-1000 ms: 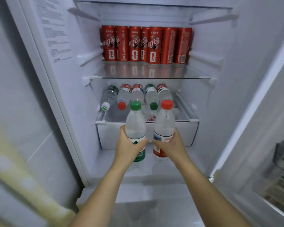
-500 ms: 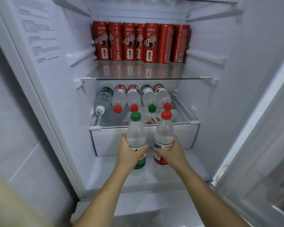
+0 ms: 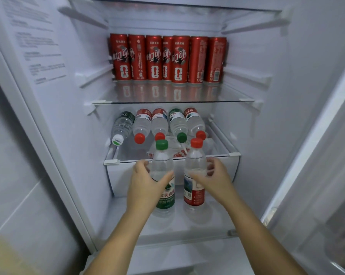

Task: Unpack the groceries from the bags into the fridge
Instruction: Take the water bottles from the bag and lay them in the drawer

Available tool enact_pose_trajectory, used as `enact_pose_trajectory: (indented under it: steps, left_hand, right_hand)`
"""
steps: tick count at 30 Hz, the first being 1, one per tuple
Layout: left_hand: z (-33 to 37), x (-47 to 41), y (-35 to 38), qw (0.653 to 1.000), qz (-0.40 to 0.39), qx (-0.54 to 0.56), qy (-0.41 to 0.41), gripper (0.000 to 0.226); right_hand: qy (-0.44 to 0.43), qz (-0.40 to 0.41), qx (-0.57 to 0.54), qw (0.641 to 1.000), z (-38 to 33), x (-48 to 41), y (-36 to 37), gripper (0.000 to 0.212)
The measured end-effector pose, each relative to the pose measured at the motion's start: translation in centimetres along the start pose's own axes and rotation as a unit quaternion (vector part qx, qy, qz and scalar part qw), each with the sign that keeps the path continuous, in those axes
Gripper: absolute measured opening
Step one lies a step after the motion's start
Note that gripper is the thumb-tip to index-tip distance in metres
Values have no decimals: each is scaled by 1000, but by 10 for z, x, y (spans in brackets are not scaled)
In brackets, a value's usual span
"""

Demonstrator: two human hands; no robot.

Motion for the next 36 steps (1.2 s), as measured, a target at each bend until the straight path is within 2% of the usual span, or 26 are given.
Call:
enact_pose_trajectory:
  steps: [2,3,5,7,10,16,23,26,31,36]
  left_hand:
    - [22,-4,-17,992,78,-44,91,73]
    - [35,-7,-20,987,91,-33,125,69]
    - [54,-19,-14,986,62,7,156,61]
    - [66,-31,1,987,1,43,153,51]
    - [66,-38,13,987,-27,99,120,25]
    - [57,-43,14,988,-15,126,92,17]
    - [57,-41,14,987,-10,131,92,14]
    - [56,-40,15,986,-11,132,97,13]
    - [56,-40,16,986,-14,137,96,13]
    - [57,-39,15,985,-20,146,94,13]
  right_hand:
    - [-59,58,58,995,-25,-7,-17,69]
    - [-88,71,79,990,-39,-12,-20,64]
    - [-119,70,138,981,-61,-24,-18,50]
    - [-118,61,227,965,-71,-37,-9,39]
    - [-87,57,293,951,-70,-46,-1,37]
    - [-66,39,228,971,-73,-41,-12,26]
    - [-125,110,156,974,-94,-9,-51,22]
    - [-156,185,134,961,-116,3,-80,30]
    - [-217,309,64,924,-150,31,-118,23]
    - [-268,383,-7,884,-156,53,-124,22]
Point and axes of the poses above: each hand's wrist, its own x-axis away from the middle knuckle, its own y-axis out of the palm, z = x × y, the point moved 6 cm from there along -x, towards the middle knuckle, and after that the axes turned 1 degree about z, right-handed, at the moved point
